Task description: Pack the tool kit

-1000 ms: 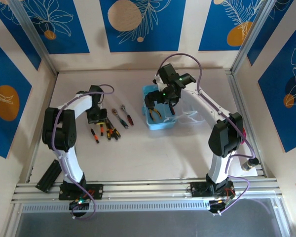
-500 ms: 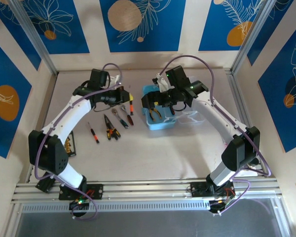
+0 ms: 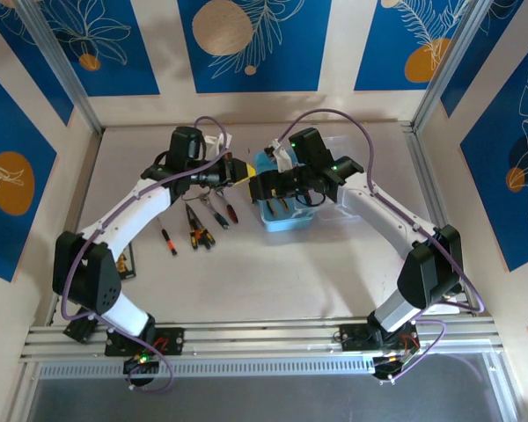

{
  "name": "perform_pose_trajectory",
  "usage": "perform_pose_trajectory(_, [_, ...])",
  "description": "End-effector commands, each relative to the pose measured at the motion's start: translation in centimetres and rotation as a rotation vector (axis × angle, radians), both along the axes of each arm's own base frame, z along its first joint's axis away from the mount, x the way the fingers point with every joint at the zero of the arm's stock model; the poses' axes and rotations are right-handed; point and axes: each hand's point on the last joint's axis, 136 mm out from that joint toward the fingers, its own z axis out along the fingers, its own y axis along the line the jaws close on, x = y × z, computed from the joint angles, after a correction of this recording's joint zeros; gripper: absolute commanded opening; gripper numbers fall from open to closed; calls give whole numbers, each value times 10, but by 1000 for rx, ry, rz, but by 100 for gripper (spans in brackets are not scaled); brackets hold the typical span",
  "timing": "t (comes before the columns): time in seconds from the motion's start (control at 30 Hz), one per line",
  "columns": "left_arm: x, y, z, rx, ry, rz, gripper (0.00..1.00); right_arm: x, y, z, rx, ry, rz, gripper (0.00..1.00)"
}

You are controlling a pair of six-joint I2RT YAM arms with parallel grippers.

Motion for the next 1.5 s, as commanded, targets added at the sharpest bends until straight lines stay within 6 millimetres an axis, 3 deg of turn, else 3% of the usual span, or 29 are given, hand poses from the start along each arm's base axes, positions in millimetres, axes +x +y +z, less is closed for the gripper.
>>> perform_pose_trajectory(0.0, [-8,-8,19,-51,-40,-31,0,0,7,2,18,-6,21,56])
perform_pose_trajectory(0.3, [-16,-16,28,-89,-37,-70,0,6,8,-4,13,-15,-8,33])
perform_pose_trajectory(0.47, [-17,-16,28,-91,-39,-74,0,7,4,-1,-1,-29,-20,3])
perform_pose_trajectory(0.5, [-17,-15,26,-78,-42,-72,6,8,1,0,-10,-32,-26,0])
perform_pose_trajectory(0.6, [-12,4,11,40,-54,-30,56,11,-17,1,-61,-44,-50,0])
perform_pose_trajectory(0.63, [-6,18,4,119,-61,9,70,13,-28,-1,-94,-46,-66,0])
perform_pose_trajectory(0.73, [7,69,-18,374,-72,114,98,25,-75,-10,-227,-40,-139,0])
perform_pose_trajectory(0.9, [15,148,-57,742,-4,219,100,53,-169,-32,-531,-13,-293,0])
perform_pose_trajectory(1.0, [13,173,-79,850,49,236,100,69,-205,-41,-663,-12,-336,0])
perform_pose_trajectory(1.2, [4,179,-101,862,96,234,100,96,-228,-64,-799,-21,-333,0])
perform_pose_trajectory(1.47, [-1,177,-110,851,119,225,100,115,-226,-84,-837,-20,-303,0])
